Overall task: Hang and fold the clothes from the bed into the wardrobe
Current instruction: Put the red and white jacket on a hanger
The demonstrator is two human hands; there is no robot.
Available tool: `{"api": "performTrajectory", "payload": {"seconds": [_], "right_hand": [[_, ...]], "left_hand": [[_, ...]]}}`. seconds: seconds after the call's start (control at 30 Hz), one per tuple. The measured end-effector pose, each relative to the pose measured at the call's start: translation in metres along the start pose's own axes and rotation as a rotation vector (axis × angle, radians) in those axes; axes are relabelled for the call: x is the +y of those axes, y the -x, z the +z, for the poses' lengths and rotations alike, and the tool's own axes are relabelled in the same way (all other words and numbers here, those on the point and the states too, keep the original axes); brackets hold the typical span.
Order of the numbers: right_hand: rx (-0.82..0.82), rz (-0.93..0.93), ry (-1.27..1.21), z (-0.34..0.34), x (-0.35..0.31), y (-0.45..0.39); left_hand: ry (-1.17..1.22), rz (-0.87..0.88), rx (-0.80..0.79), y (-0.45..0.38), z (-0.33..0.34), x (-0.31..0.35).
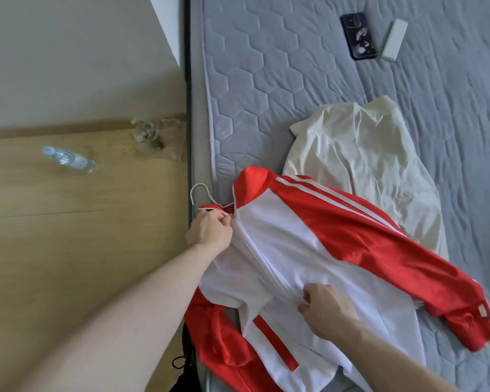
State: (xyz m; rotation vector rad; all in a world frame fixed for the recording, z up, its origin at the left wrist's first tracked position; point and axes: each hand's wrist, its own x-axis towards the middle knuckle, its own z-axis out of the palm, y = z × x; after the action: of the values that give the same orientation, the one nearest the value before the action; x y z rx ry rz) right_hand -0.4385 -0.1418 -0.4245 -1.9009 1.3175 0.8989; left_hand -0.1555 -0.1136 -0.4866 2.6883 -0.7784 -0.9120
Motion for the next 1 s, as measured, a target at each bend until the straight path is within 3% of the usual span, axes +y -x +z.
{"api": "performTrajectory", "payload": {"seconds": [0.13,0.2,0.27,0.43,0.5,0.77,1.0], "right_hand": [[0.004,0.005,-0.034,-0.002,0.003,0.011],[0.028,-0.014,-0.056,-0.003,0.003,0.016],[0.083,-0.029,-0.082,-0.006,0.000,0.022],[0.287,-0.038,-0.285,-0.018,-0.014,0.043],[0.381,-0.083,-0.402,-0.025,-0.019,0.062],[0.687,-0.258,-0.465,-0.104,-0.034,0.196],[0.633,-0.453,-0.120,-0.205,-0.046,0.301]], "left_hand": [[0.067,-0.276,-0.222,0.013,0.007,-0.032],[0.090,-0.303,-0.335,0.022,0.006,-0.046],[0.108,-0.230,-0.315,0.031,-0.001,-0.052],[0.394,0.002,-0.010,0.075,-0.028,-0.041],[0.455,0.109,0.041,0.102,-0.046,-0.034],[0.617,0.269,-0.081,0.244,-0.165,-0.022],[0.648,0.310,-0.136,0.386,-0.295,-0.018]]}}
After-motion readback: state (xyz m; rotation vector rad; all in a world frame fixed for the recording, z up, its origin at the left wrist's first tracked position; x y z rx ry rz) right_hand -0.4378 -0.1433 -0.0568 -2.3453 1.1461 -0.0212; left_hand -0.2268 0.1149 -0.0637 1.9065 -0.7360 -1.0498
